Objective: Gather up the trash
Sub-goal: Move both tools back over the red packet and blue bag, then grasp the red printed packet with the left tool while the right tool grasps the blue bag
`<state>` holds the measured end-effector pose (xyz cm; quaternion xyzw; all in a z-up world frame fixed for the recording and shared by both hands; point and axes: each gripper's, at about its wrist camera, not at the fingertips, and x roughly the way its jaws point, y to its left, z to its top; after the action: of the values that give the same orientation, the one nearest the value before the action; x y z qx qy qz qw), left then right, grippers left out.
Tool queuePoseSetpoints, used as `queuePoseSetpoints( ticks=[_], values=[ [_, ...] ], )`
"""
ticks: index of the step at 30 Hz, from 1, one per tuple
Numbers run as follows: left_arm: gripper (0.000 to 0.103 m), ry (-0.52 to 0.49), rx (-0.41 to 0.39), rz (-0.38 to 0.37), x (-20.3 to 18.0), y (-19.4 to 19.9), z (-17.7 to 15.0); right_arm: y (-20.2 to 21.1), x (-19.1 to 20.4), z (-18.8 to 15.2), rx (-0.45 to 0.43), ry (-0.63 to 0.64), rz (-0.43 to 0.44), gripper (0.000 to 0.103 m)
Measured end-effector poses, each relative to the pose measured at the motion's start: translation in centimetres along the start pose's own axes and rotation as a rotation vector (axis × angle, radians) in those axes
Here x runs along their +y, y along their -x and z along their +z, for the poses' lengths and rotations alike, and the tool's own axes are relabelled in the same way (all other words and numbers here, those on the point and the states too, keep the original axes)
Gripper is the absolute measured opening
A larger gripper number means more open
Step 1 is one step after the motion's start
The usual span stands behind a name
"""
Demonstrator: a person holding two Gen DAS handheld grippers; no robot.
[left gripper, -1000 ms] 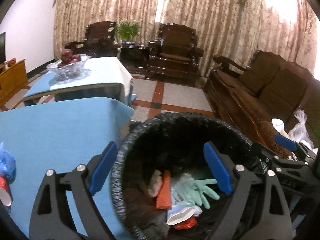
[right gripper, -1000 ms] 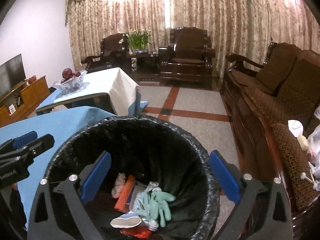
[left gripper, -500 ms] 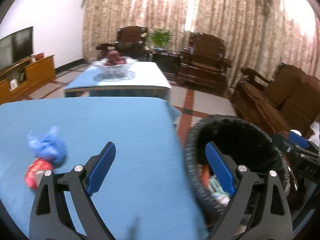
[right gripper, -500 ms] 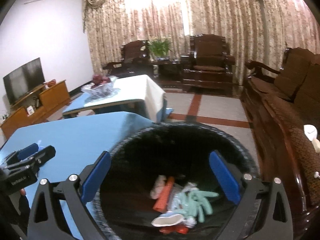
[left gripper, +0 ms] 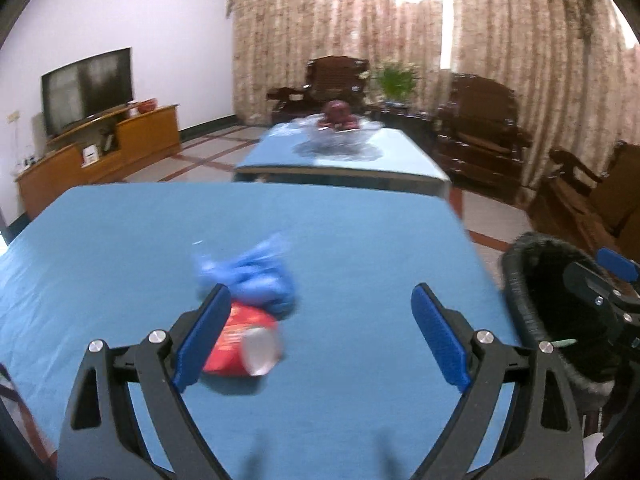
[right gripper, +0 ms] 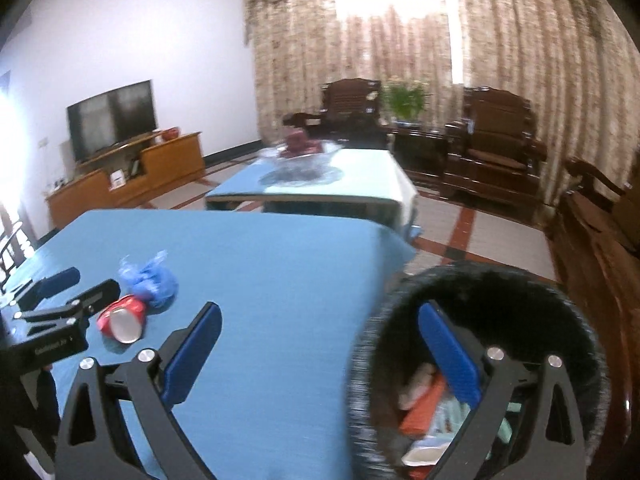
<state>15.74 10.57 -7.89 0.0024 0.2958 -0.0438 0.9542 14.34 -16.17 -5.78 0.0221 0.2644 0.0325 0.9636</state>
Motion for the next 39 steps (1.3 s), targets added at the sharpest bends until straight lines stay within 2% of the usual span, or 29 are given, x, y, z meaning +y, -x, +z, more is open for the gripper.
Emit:
queuePoseSetpoints(
  ticks=[5,10,20,28,30,31,39],
  values=[
    [0.089,0.029,0.046,0.043,4.9,-1.9,-0.9,-2.2,2.9,-0.5,0.018,0.035,0.037,0.097],
    [0.089,0.047,0.124,0.022,7.7,-4.9,-2.1,-4.5,4.8,-1.3,0.051,0.031,0.058,0.097],
    [0.089,0.075,0.194,-0.009,9.3,-8.3,-4.0,-7.2,5.6,-1.9,0.083,0.057,0.07,0.097],
    [0.088,0.121,0.281,-0.087,9.5,-11.0,-4.3,-8.5,5.6,-2.0,0.096,0.052,0.074,0.097],
    [0.083,0.128,0.282,-0.095,9.2,-11.2,-4.2,-8.6,5.7,-2.1,0.101,0.054,0.075,0.097],
    [0.077,0.126,0.275,-0.101,8.9,-11.1,-4.2,-8.7,5.7,-2.2,0.102,0.054,0.076,0.097],
    [0.077,0.113,0.194,-0.061,7.8,-7.9,-4.1,-8.5,6.1,-2.3,0.103,0.047,0.09,0.097]
  ],
)
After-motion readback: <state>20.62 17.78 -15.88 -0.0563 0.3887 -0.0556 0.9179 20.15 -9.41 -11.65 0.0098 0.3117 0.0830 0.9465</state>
